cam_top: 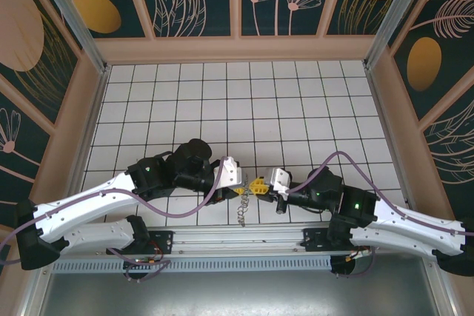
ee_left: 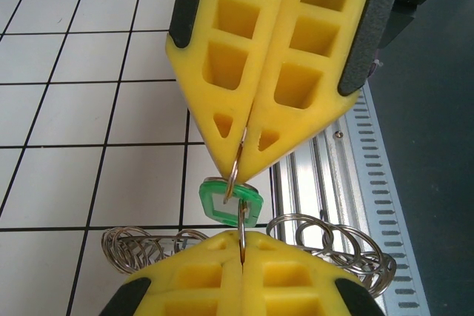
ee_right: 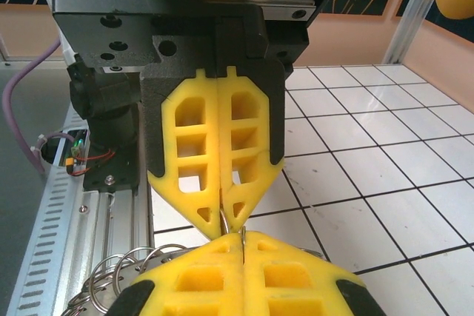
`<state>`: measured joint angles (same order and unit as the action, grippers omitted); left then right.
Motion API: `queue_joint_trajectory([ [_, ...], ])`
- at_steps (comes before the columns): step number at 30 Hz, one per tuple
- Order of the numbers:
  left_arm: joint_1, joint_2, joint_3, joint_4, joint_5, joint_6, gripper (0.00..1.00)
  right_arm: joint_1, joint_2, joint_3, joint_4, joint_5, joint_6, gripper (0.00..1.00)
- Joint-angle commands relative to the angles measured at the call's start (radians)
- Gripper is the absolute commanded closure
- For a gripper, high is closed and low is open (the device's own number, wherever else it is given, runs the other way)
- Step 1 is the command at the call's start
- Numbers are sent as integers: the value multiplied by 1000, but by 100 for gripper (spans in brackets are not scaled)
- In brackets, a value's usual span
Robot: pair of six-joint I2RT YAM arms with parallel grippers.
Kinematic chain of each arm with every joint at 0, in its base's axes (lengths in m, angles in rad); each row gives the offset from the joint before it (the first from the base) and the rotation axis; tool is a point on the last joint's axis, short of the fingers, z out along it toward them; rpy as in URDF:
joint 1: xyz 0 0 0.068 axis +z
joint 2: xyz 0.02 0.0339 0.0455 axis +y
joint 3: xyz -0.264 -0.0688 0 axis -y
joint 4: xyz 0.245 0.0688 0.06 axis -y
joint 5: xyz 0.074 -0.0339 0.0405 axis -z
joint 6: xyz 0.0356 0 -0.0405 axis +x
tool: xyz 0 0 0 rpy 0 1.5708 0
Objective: Put the keys on the keyring
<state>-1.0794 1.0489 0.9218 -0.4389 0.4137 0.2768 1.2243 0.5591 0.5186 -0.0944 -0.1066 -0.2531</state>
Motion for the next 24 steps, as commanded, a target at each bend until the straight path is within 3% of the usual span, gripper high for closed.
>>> queue_joint_trajectory([
  [1,-3,-13,3,16,9,5,100,-6,-2,14,32,-19,-4,100],
  [24,-4,-13,3,16,7,3,100,-6,-14,12,35,-51,-2,100],
])
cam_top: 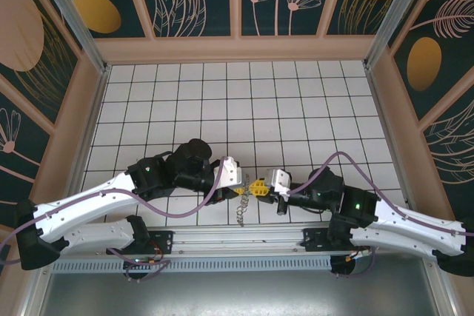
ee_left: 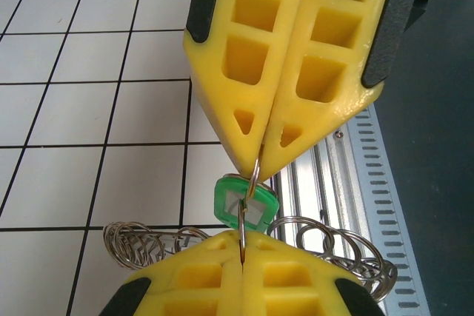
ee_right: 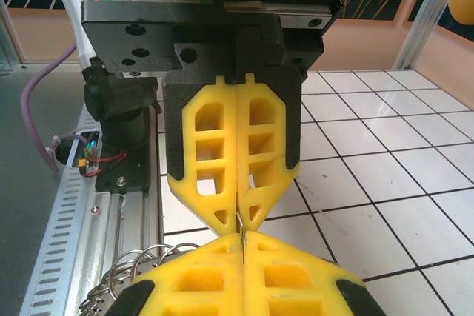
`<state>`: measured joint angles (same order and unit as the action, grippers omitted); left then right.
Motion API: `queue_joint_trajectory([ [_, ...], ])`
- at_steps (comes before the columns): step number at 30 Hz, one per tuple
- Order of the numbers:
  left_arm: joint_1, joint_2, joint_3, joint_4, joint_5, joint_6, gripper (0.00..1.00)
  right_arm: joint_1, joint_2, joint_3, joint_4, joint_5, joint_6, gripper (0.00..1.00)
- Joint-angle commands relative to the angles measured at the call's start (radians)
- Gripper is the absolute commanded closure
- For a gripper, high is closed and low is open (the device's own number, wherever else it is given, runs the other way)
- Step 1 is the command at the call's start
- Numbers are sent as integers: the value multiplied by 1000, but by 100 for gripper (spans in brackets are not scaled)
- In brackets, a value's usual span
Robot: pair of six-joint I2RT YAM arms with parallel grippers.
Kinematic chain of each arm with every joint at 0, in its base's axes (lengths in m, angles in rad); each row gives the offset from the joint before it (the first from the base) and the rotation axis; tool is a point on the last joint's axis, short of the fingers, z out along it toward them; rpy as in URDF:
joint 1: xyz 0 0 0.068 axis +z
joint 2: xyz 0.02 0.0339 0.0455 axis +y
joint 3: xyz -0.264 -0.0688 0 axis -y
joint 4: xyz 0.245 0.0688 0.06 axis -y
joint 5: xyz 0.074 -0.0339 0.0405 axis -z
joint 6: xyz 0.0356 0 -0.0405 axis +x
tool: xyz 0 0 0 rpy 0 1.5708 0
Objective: Put the keys on the keyring
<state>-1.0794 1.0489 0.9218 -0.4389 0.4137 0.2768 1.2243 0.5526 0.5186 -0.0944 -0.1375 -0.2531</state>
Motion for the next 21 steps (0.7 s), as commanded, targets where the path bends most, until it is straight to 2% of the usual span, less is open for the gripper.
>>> queue_joint_trajectory([
  [1,-4,-13,3,17,8,3,100,-5,-4,14,34,-20,-3,100],
  [21,-3,-13,8,14,8,5,100,-6,-19,12,37,6,-10,100],
])
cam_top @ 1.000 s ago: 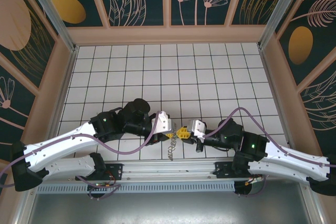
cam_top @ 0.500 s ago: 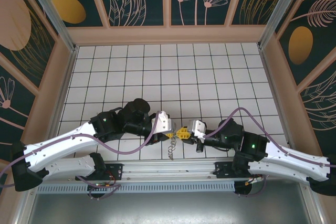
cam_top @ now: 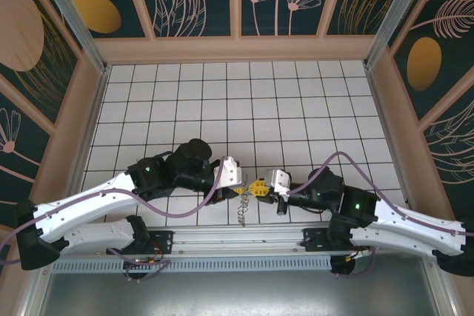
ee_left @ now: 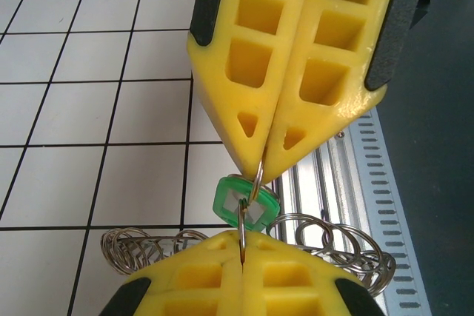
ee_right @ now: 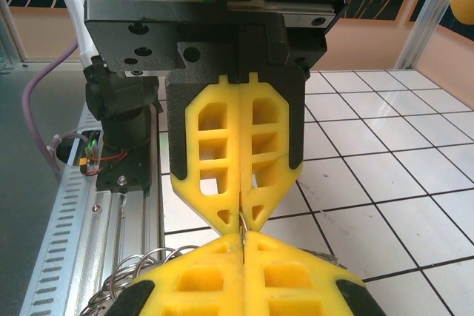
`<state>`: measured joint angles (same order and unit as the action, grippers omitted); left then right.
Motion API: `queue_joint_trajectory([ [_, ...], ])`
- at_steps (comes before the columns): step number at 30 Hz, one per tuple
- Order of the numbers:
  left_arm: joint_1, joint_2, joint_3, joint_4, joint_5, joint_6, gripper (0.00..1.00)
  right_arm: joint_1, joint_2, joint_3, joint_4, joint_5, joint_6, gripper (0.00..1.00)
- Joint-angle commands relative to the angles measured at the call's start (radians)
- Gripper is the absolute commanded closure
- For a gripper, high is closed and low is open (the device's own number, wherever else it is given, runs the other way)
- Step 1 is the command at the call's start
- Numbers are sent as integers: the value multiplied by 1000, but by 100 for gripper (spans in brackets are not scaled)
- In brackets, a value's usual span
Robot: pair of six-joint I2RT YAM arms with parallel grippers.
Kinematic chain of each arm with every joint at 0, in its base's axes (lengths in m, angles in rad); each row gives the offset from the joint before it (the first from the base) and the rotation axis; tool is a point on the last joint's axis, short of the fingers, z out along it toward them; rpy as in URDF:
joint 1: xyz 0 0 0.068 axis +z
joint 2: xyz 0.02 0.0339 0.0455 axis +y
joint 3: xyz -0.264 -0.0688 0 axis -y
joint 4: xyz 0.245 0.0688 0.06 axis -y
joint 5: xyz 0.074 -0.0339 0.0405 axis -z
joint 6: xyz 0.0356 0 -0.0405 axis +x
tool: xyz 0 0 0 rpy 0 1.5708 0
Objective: Put the keys on the keyring
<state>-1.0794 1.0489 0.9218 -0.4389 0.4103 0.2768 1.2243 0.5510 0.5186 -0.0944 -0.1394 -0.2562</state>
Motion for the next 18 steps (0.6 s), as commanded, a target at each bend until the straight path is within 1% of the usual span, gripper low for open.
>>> queue_joint_trajectory([
  [1,-4,-12,8,14,11,4,100,-6,-18,12,37,8,-8,100],
  [18,-3,-10,6,16,15,4,100,-8,4,14,38,11,-10,100],
])
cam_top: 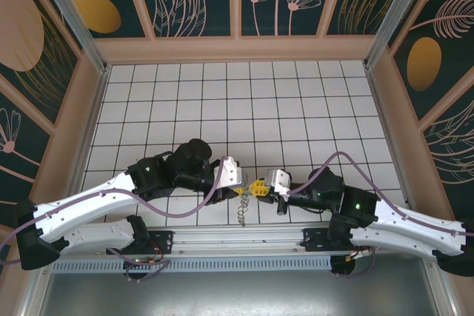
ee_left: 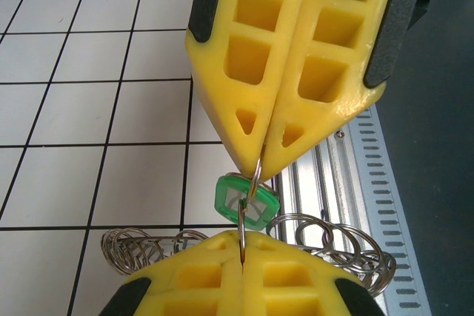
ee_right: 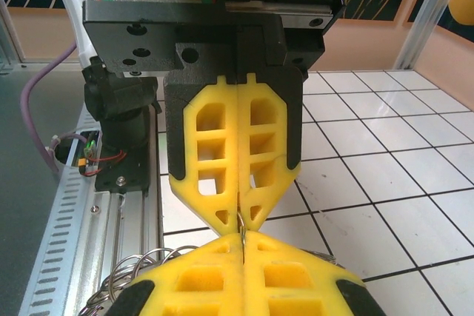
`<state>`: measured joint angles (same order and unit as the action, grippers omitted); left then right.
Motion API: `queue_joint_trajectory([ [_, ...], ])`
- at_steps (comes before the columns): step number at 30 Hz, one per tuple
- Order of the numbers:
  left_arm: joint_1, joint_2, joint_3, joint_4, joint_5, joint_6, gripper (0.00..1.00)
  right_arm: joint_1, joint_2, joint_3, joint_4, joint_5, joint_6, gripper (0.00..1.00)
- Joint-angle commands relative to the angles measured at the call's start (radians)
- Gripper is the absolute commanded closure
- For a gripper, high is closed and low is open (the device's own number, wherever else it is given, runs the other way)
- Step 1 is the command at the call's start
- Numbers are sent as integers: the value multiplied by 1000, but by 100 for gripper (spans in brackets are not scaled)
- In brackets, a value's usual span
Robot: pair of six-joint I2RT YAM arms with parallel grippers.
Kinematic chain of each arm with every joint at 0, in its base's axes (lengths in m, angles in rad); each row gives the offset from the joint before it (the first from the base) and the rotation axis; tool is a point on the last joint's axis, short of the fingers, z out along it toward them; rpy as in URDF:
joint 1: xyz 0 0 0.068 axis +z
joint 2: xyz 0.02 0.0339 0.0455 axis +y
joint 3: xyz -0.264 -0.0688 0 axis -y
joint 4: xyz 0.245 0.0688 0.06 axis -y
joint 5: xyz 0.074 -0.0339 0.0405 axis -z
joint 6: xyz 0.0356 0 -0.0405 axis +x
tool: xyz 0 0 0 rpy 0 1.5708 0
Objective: Put the keys on the keyring
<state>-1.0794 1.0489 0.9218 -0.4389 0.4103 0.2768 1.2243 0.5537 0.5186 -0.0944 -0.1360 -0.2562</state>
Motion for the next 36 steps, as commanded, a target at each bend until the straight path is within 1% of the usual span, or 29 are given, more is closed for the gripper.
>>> queue_joint_trajectory([
  [1,-4,-10,8,17,15,4,100,-7,0,13,39,6,-12,100],
  [36,-3,-9,7,16,15,3,100,-13,-9,11,46,16,-17,100],
])
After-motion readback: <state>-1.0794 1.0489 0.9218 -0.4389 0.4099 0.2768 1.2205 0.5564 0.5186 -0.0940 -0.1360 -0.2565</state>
